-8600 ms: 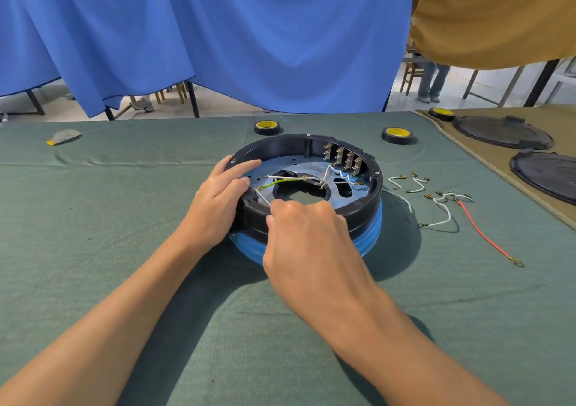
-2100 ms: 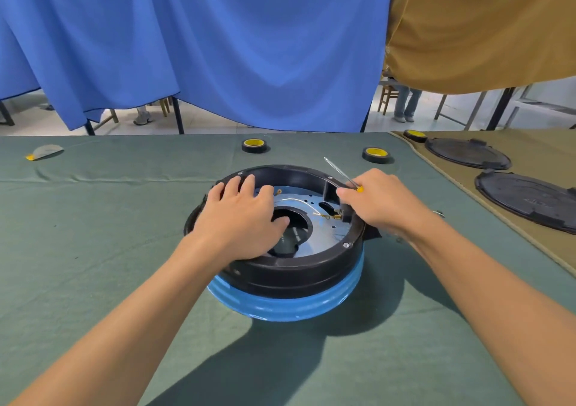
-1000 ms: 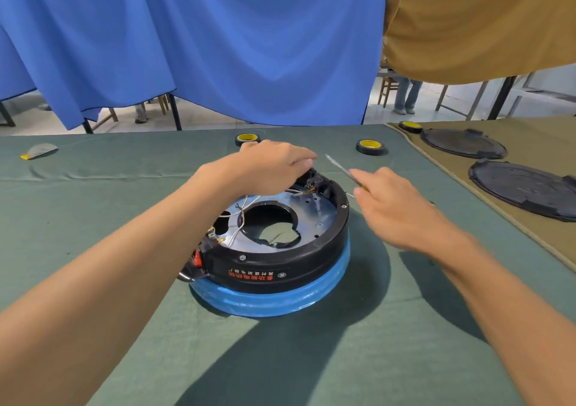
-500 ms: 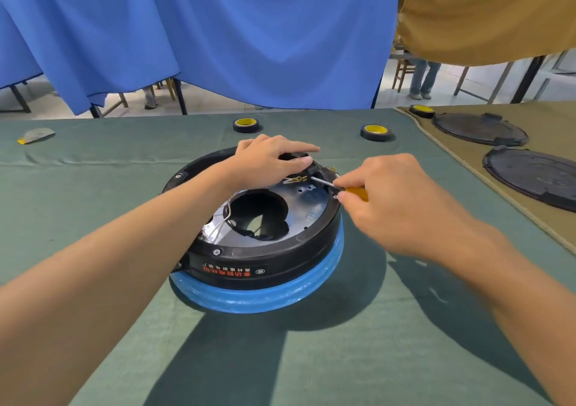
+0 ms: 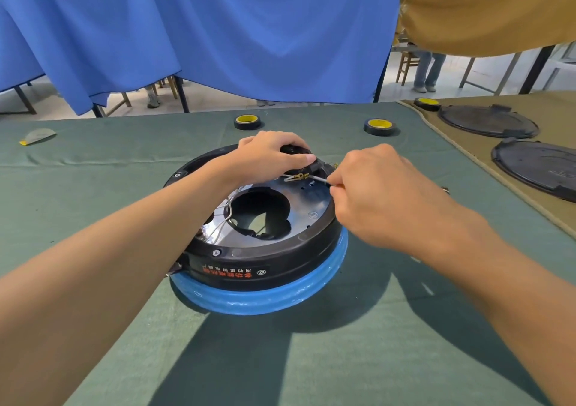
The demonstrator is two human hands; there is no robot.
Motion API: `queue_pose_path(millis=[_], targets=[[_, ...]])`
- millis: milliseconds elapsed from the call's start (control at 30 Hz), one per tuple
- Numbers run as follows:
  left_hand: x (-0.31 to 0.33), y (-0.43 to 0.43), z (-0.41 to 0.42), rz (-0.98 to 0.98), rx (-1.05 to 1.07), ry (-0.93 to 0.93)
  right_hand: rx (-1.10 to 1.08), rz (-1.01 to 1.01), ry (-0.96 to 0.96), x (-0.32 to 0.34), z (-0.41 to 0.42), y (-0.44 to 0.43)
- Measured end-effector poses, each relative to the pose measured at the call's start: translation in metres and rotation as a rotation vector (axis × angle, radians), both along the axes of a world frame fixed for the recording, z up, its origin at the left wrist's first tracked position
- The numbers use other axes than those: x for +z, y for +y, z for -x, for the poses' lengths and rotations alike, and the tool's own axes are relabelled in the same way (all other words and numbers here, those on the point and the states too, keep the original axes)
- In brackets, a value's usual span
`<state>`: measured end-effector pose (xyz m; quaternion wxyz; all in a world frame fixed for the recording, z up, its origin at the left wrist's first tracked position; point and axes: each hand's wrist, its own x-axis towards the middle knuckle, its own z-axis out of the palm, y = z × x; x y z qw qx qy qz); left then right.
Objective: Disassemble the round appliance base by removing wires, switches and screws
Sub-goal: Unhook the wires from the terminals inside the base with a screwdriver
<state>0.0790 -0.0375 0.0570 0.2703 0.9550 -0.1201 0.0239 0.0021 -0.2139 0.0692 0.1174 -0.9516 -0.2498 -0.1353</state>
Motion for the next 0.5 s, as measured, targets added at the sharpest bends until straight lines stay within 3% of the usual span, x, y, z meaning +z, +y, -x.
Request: queue_pose_path(millis=[267, 433, 500], targets=[[0.001, -0.002, -0.001, -0.023, -0.027, 0.023, -0.065, -0.057, 0.226, 0.034, -0.034, -0.01], [0.002, -0.003, 0.0, -0.019, -0.027, 0.038, -0.025, -0.295, 0.576, 0.039, -0.052, -0.027], [0.003, -0.003, 0.0, -0.018, -0.022, 0.036, -0.012, -0.359, 0.567, 0.033, -0.051, -0.029]])
